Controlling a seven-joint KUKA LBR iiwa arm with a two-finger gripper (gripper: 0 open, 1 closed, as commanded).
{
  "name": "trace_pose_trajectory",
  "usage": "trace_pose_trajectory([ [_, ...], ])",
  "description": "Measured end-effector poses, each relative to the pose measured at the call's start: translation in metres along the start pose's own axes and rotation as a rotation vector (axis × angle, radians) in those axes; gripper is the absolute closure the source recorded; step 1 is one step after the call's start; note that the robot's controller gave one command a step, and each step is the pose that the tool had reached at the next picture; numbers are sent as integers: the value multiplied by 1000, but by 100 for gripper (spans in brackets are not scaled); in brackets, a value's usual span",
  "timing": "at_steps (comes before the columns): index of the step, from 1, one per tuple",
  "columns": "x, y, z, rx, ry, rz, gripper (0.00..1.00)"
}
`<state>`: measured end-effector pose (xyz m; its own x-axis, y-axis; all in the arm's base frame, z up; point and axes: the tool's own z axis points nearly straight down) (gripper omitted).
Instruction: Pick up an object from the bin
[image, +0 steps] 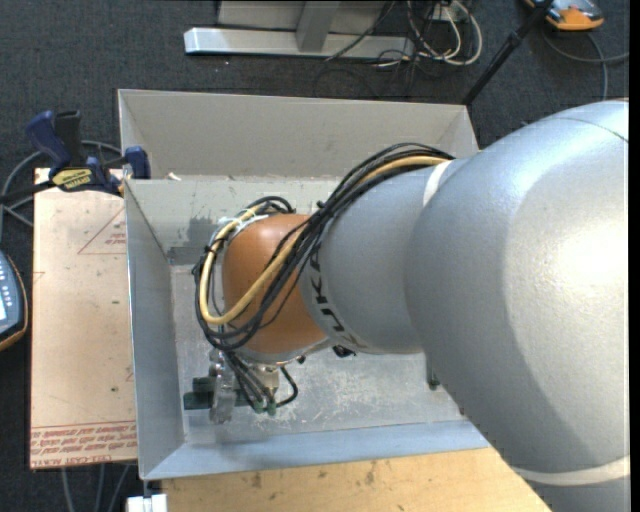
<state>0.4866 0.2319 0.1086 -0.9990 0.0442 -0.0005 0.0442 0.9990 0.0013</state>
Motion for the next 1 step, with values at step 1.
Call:
trace_pose_trajectory([
  [1,-1,1,-37,-2,-3,0,100],
])
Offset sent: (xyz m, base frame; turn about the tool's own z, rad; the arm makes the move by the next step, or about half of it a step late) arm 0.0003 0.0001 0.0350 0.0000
